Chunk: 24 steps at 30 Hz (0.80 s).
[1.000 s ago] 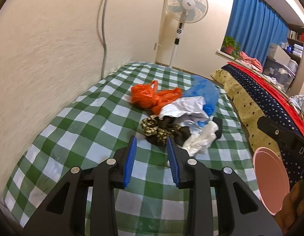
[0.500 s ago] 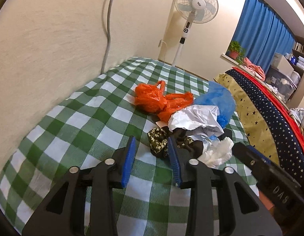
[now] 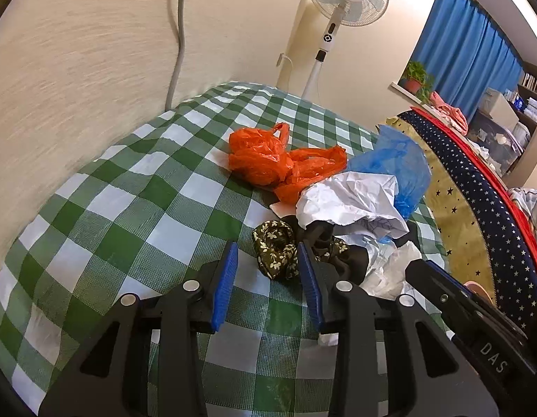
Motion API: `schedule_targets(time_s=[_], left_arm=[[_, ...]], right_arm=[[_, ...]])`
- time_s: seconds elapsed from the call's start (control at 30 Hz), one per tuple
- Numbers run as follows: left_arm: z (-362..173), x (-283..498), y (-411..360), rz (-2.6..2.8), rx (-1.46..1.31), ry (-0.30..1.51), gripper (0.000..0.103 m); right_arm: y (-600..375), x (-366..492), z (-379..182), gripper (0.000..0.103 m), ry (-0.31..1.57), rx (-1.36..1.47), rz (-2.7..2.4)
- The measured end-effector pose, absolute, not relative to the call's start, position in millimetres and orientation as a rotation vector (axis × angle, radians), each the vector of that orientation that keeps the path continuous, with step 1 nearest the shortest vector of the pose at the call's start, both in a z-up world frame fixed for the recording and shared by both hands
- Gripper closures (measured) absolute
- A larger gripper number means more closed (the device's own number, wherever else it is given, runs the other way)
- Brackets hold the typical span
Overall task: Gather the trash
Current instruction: 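Grasp white paper with the right tool while the left tool grasps white tissue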
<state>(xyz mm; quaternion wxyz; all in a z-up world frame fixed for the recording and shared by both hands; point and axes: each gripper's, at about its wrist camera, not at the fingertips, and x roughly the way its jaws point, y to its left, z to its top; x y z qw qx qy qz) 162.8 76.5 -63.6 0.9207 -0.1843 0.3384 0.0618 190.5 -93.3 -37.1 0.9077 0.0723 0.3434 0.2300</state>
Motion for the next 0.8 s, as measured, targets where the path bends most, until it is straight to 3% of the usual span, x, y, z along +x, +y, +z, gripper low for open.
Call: schedule_targets(time_s=[0.1,0.17,0.27,0.8], left_arm=[[-62,163,77,0.12,-0.376,0.694,0.08],[-60,162,77,0.12,-0.369,0.689,0.093],[-56,160,76,0.112,-0.366,0.682,0.099],[-16,120,65,0.061,-0.336,0.609,0.1]], right_arm=[[-94,189,-35,0.097,0.71,0.144,0.482],[-94,187,-32,0.098,0.705,0.135,0.487],[-95,182,-24,0.098,0.688,0.118,0.491],[-121,138,22,0.099,0.594,0.091,0.433]])
